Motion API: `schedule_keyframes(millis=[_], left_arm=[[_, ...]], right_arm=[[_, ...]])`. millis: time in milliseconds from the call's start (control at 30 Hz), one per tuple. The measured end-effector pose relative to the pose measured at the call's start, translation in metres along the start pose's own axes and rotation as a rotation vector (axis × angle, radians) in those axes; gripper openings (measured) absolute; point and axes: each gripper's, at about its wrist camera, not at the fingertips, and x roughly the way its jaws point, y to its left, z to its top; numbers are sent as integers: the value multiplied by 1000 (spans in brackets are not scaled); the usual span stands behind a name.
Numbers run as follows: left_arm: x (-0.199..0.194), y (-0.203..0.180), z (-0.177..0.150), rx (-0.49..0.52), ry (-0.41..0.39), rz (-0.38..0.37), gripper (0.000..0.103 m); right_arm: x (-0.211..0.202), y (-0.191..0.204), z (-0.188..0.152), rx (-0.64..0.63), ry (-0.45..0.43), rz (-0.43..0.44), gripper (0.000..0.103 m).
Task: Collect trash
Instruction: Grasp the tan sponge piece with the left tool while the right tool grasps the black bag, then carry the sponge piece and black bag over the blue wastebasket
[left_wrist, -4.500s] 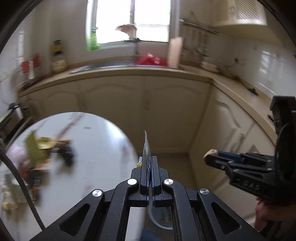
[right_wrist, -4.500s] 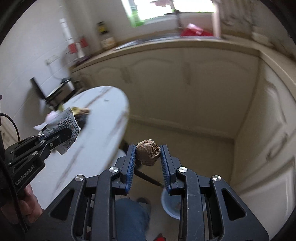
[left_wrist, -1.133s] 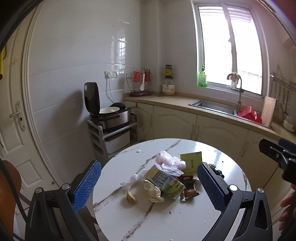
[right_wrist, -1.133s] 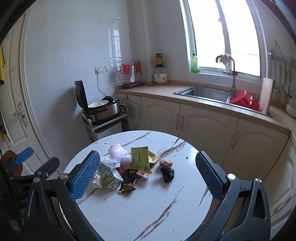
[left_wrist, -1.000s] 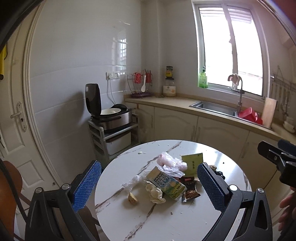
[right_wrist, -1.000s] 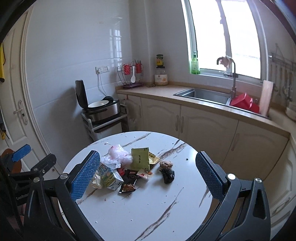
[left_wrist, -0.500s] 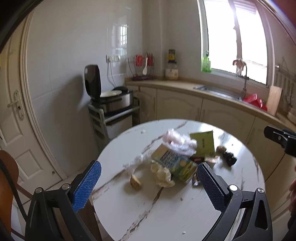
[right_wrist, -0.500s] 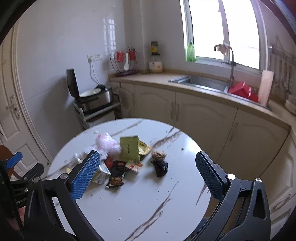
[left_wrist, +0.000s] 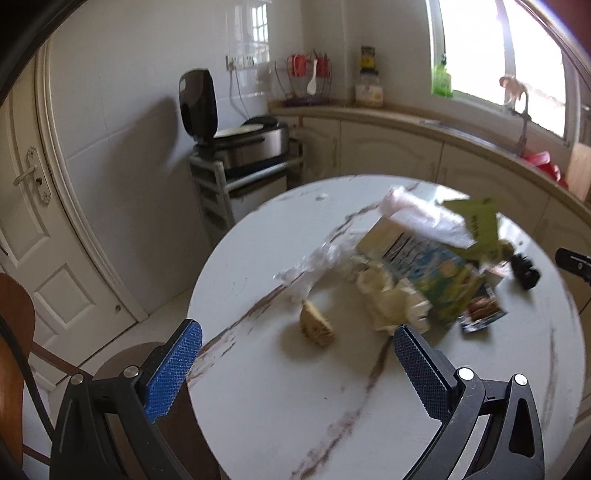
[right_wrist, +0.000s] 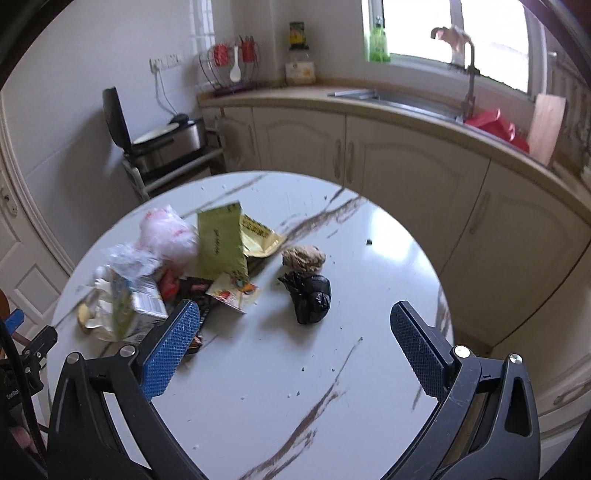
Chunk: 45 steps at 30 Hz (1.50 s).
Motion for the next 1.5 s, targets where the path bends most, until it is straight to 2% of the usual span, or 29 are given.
schedule_keyframes(millis=[300,400,467,500,600,633,667,700,733,800,1000,1133,1300,1333,1500], left_arm=[[59,17,11,-6,95,35,101],[68,23,20,1,98,46,102],[80,25,26,3,138,40,99],[84,25,28,2,154,30,92],[93,26,32,-6,176,-10,80],[94,28,34,-10,173,-25,77],[95,30,36,-14,172,-45,68],[95,31,36,-18,169,-68,58],[95,31,37,-14,164,-79,53],[93,27,36,7,157,-105,23],[91,31,33,15,154,-149,22],[78,32,30,33,138,-148,22],[53,24,31,55,101,-147,22],[45,19,29,45,109,-179,22],[8,-1,19,86,76,-195,22]], right_arm=[[57,-18,2,30,100,-16,102],[72,-20,4,26,126,-25,97],[80,-21,5,28,141,-25,92],[84,-21,5,24,149,-27,90],[97,-19,5,13,178,-22,73],[99,-18,4,10,181,-22,64],[98,-17,4,-1,171,-37,51],[98,-17,3,-6,167,-39,43],[97,-17,3,-8,164,-41,33],[96,-18,2,-12,163,-27,33],[85,-23,-2,1,154,8,32],[69,-28,-4,14,140,39,32],[47,-34,-9,39,122,83,32],[42,-35,-10,43,118,89,32],[17,-44,-20,69,95,124,32]])
